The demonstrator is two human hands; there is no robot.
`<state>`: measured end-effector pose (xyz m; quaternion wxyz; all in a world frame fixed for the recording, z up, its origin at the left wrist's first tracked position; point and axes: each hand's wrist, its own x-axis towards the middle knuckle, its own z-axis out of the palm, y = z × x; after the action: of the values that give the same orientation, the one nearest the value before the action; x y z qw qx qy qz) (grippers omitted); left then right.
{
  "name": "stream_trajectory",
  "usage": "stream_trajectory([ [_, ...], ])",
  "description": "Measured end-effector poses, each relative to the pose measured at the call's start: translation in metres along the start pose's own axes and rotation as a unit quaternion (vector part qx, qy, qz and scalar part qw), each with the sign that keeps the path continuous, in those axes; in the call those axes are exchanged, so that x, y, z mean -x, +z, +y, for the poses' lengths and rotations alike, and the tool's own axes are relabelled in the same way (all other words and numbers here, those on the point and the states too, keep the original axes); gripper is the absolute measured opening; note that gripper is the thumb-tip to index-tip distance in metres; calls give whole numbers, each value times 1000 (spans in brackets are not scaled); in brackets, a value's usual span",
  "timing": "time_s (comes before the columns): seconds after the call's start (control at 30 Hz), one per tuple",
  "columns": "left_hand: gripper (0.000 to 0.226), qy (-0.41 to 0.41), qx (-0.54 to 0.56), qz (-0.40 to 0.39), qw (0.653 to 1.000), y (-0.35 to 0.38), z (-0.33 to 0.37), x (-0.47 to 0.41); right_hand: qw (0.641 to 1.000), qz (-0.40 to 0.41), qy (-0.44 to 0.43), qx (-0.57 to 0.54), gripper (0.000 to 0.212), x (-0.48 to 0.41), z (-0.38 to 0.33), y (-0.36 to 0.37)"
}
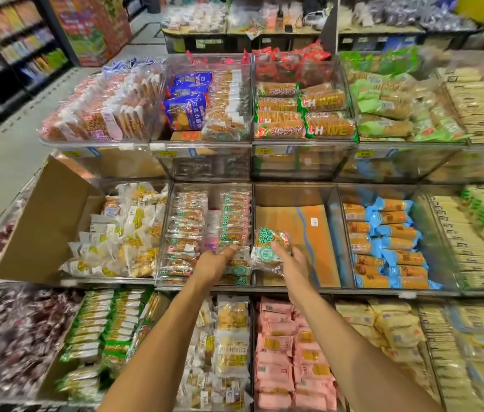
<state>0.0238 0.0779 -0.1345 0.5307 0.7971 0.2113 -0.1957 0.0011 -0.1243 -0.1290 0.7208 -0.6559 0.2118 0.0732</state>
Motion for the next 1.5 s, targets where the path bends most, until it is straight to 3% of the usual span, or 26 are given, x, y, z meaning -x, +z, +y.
stream_trajectory([
  [0.13,60,41,-25,-4,999,-4,0,5,1000,-1,-2,4,79,-3,3,0],
  [0.33,77,148,-59,18,987,-3,-16,30,999,15,15,-28,83,-13,9,-6],
  [0.43,88,126,-105,41,986,-1,-17,25,998,18,22,-50,88,-13,10,-7],
  [0.53,105,38,-51,-3,998,-6,-8,4,998,15,19,-53,102,-13,13,-9],
  [0.7,62,-6,-46,-53,998,-10,6,-3,995,20,34,-88,84,-13,10,-12],
  [0.8,53,8,-52,-67,996,-7,7,3,997,9,27,-73,103,-13,13,-12],
  [0.87,43,43,-35,-52,997,-4,3,6,998,-4,12,-62,127,-13,16,-10],
  [0.93,69,71,-38,-17,997,-2,-2,12,998,-10,9,-56,139,-15,17,-10],
  [1.0,90,91,-69,13,993,0,-9,14,999,-14,9,-48,127,-12,15,-8],
  [1.1,90,100,-86,37,991,0,-8,18,999,-12,13,-37,96,-16,17,-8],
  [1.17,88,81,-93,32,992,2,-5,17,999,-11,16,-35,93,-16,16,-7],
  [1.23,72,67,-118,26,990,1,-2,11,999,-10,20,-35,93,-16,15,-6],
  [1.3,64,77,-115,7,990,-1,1,9,999,-11,25,-39,99,-15,17,-8],
  [1.43,98,92,-125,12,988,-3,6,15,999,-9,20,-50,136,-18,21,-13],
  [1.5,105,99,-133,-20,986,-4,1,17,999,-7,22,-46,142,-20,23,-14],
])
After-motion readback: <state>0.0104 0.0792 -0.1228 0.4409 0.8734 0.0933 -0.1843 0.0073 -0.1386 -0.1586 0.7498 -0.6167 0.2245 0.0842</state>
